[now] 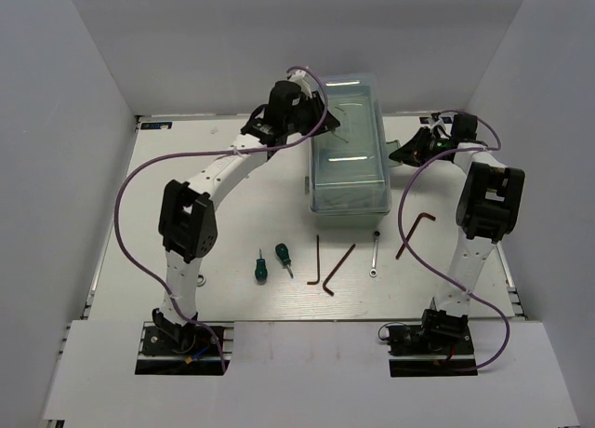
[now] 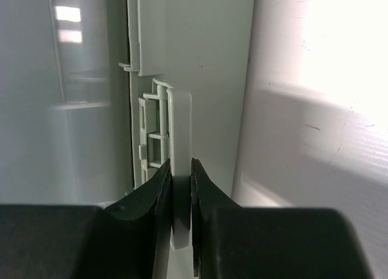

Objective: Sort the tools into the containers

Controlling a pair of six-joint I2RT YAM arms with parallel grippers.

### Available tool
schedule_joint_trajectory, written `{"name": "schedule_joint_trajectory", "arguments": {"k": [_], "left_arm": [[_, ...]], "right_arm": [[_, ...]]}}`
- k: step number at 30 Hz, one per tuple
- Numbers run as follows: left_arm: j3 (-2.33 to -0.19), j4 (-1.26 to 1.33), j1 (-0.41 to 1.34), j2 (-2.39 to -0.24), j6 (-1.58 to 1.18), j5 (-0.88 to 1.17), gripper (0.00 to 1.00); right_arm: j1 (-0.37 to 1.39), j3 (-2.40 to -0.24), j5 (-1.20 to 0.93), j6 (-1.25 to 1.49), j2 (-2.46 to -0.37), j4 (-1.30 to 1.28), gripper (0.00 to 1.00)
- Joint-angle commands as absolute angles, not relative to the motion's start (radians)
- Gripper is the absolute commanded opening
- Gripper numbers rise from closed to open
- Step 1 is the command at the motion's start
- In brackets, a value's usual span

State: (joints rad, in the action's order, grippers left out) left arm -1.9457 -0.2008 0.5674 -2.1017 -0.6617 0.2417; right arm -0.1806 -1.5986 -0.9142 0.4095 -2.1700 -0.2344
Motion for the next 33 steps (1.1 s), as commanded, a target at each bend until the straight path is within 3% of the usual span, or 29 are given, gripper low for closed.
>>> {"name": "schedule_joint_trajectory", "arguments": {"k": [1, 10, 25, 27, 28, 30, 32, 33], "left_arm": [[-1.971, -0.325, 0.505, -1.892, -0.591, 0.149, 0.00], [-1.924, -0.454, 0.390, -1.776, -0.470, -0.041, 0.00], [-1.507, -0.474, 0.314, -1.694, -0.423, -0.179, 0.01], [-1.476, -0.474, 0.305, -1.683, -0.434, -0.189, 0.09], [-1.445, -0.474, 0.295, -1.683, -0.443, -0.189, 0.29], [-1.414, -0.463, 0.282, -1.658, -0.454, -0.189, 0.56], [-1.379, -0.463, 0.273, -1.640, -0.465, -0.189, 0.76], [-1.370, -0.463, 0.264, -1.617, -0.465, -0.189, 0.81]], "right_arm": [[-0.199, -1.644, -0.830, 0.354, -2.111, -0.247, 0.00], [-0.202, -1.663, -0.744, 0.308, -2.109, -0.316, 0.00], [-0.206, -1.684, -0.741, 0.290, -2.117, -0.367, 0.00], [-0.207, -1.686, -0.744, 0.278, -2.121, -0.373, 0.00], [-0.206, -1.683, -0.747, 0.279, -2.120, -0.374, 0.00], [-0.204, -1.680, -0.750, 0.279, -2.123, -0.376, 0.00], [-0.204, -1.677, -0.750, 0.278, -2.123, -0.377, 0.00], [-0.204, -1.675, -0.750, 0.276, -2.120, -0.376, 0.00]]}}
